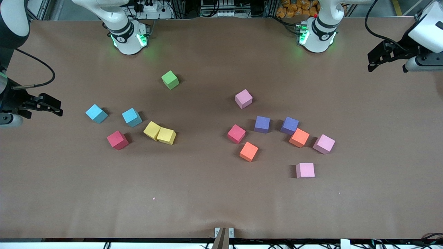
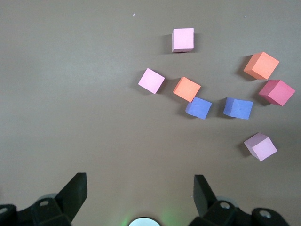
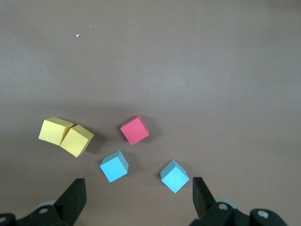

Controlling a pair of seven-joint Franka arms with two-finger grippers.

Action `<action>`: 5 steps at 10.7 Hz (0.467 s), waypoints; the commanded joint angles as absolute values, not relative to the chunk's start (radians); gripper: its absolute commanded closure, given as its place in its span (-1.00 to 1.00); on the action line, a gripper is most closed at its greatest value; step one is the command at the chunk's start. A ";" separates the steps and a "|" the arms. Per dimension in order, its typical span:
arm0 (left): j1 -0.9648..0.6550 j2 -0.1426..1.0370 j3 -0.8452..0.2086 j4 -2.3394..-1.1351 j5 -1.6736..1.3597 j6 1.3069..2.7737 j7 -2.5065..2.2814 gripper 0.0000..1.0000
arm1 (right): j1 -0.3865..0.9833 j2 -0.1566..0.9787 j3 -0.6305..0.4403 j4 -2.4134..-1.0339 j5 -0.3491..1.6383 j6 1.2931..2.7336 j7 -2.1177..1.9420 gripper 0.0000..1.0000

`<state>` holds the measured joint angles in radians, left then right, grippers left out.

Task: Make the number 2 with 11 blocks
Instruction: 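Move the left gripper toward the blue and orange cubes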

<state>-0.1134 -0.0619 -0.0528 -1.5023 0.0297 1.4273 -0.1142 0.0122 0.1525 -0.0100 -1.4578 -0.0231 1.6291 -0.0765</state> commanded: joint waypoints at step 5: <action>-0.127 0.047 -0.060 -1.473 0.038 1.411 -0.107 -1.00 | -0.006 0.173 -0.003 -1.447 -0.014 1.651 -0.069 -1.00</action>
